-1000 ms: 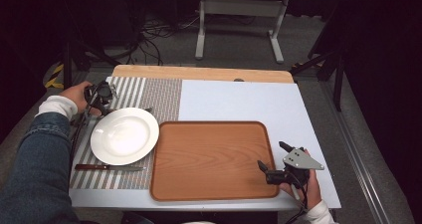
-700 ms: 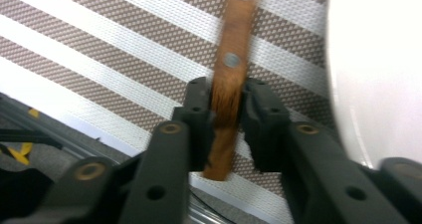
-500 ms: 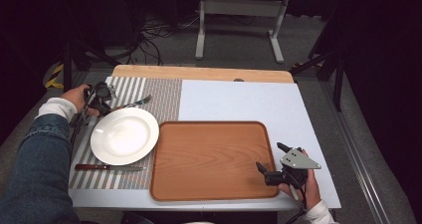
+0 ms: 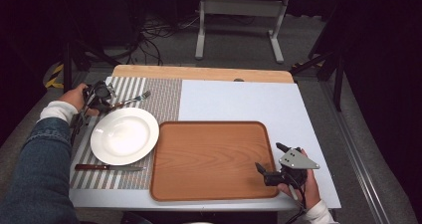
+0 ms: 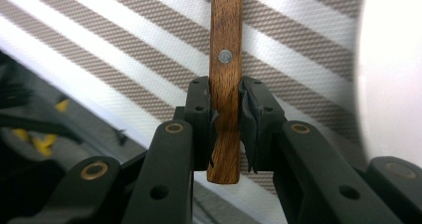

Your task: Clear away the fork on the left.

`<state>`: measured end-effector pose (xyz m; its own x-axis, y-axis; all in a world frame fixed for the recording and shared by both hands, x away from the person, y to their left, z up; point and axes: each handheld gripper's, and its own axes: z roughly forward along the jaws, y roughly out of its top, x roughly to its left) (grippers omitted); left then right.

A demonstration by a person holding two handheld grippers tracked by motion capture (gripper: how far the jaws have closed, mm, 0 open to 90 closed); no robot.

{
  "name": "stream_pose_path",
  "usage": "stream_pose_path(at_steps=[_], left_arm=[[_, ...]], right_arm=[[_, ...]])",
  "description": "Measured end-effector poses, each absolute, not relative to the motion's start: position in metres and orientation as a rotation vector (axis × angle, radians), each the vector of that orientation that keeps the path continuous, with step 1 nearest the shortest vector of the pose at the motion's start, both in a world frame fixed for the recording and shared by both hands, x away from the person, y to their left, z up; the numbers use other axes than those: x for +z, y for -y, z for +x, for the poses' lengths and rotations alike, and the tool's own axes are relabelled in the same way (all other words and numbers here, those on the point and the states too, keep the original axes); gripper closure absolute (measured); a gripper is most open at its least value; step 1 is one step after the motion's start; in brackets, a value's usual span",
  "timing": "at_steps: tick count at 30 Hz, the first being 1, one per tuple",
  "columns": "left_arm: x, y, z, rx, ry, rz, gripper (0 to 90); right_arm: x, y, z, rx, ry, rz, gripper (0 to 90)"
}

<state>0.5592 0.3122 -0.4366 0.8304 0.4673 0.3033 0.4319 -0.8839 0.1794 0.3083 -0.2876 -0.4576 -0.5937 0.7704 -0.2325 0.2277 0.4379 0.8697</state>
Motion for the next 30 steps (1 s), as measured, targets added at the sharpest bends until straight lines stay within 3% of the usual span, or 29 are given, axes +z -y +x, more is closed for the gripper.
stream_pose_path(at_steps=[4,13,30], left_arm=[[-0.433,-0.31,0.558,0.655,-0.74,2.872,75.8],[-0.419,-0.304,0.549,0.753,-0.736,2.805,75.9],[-0.397,-0.278,0.504,0.779,-0.691,2.703,75.9]], right_arm=[[-0.458,0.287,0.309,1.111,-2.068,0.833,5.4],[-0.456,0.288,0.308,1.117,-2.053,0.825,5.4],[-0.45,0.287,0.315,1.181,-2.023,0.757,5.5]])
